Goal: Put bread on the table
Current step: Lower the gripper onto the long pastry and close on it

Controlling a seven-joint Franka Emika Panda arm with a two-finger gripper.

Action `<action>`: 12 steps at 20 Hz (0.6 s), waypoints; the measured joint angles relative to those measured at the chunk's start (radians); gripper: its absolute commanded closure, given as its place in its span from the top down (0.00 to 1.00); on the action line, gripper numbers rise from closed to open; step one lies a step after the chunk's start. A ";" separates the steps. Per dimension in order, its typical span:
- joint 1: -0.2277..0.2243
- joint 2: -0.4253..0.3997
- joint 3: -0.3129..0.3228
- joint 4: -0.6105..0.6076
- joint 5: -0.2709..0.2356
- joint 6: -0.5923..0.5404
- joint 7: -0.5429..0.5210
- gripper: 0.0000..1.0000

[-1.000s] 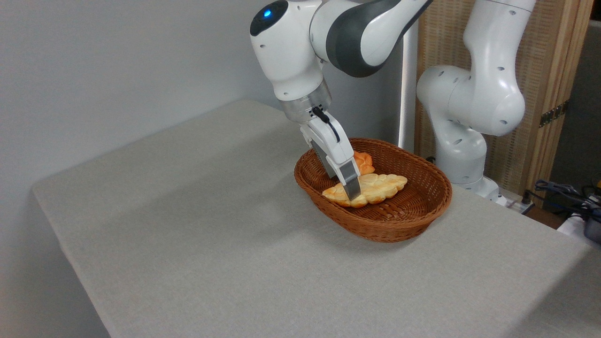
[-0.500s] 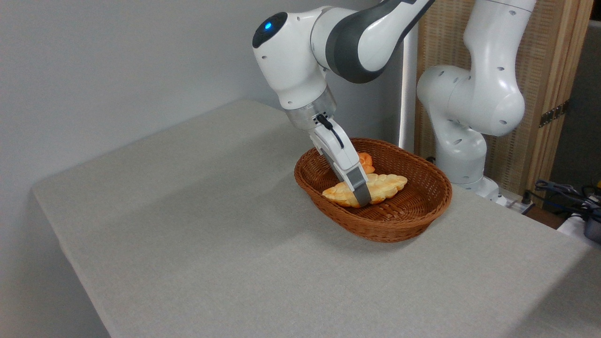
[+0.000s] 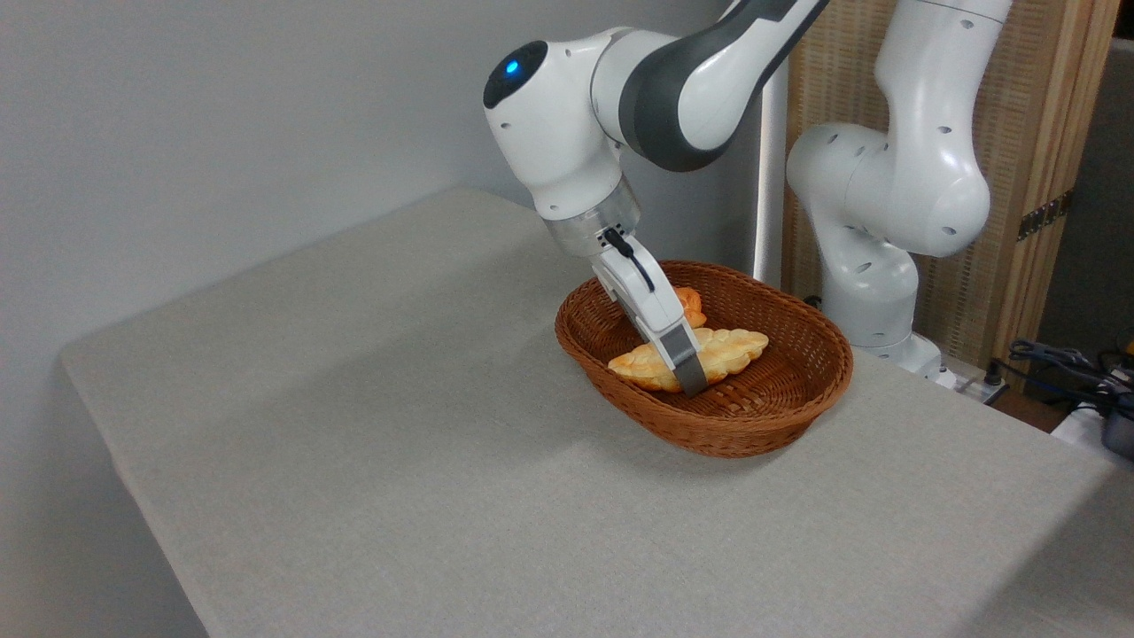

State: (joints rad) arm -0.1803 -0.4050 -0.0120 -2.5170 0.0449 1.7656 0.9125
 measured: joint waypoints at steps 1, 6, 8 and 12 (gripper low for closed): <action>0.000 0.000 0.000 -0.006 0.000 0.006 0.000 0.77; 0.000 -0.001 0.000 -0.009 0.000 0.010 0.000 0.45; -0.001 -0.001 0.000 -0.009 0.000 0.010 0.000 0.42; -0.001 -0.001 0.000 -0.010 0.000 0.010 0.000 0.42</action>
State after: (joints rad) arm -0.1811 -0.4064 -0.0124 -2.5265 0.0449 1.7754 0.9125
